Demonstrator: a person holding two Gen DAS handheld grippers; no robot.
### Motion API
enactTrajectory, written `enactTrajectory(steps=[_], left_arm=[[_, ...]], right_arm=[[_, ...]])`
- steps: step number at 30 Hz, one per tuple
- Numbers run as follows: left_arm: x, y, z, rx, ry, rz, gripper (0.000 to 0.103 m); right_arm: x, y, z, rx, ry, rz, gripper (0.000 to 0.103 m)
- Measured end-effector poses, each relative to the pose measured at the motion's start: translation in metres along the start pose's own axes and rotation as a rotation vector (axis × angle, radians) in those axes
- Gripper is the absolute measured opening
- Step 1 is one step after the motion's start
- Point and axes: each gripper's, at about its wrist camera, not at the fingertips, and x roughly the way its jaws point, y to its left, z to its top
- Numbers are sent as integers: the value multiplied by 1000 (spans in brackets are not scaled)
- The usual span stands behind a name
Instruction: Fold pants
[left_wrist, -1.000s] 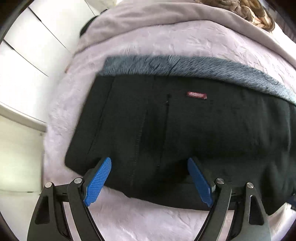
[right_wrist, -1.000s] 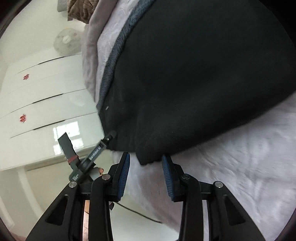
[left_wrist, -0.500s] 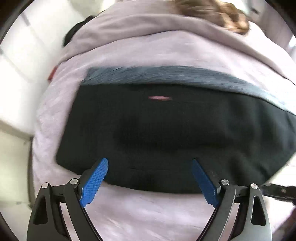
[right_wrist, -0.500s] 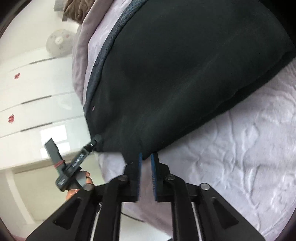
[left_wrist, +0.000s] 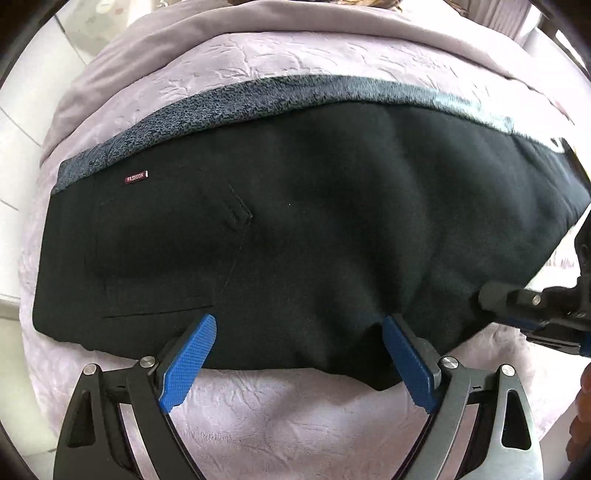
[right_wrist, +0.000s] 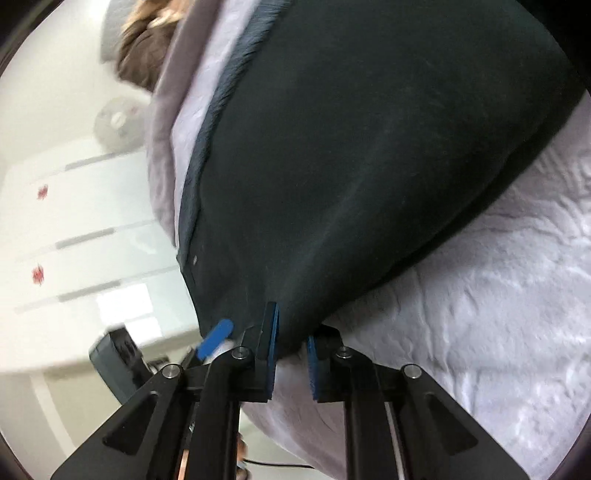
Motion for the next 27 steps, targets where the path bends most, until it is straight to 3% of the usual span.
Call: enactTrajectory(steps=[4, 7, 9, 13, 16, 18, 20, 23, 27], left_arm=[[6, -8, -5, 25, -15, 44, 93], [6, -11, -5, 3, -11, 29, 93], [6, -9, -7, -3, -11, 24, 93], [3, -9, -4, -12, -11, 26, 93], [0, -14, -7, -13, -16, 21, 93], [-8, -13, -8, -17, -15, 13, 93], [-9, -7, -10, -29, -21, 3, 93], [-14, 3, -9, -62, -12, -23, 93], [-33, 25, -8, -120, -28, -17, 93]], right_arm=[[4, -21, -2, 30, -1, -39, 12], [-2, -5, -1, -41, 33, -97, 16], [-7, 16, -2, -127, 64, -159, 17], [-45, 59, -2, -391, -36, -293, 18], [-53, 56, 19, -407, -87, -404, 17], [-43, 34, 29, -352, -30, -503, 6], [-43, 22, 30, -295, -14, -487, 2], [-48, 23, 21, -304, 1, -543, 8], [-56, 65, 20, -376, 35, -467, 10]])
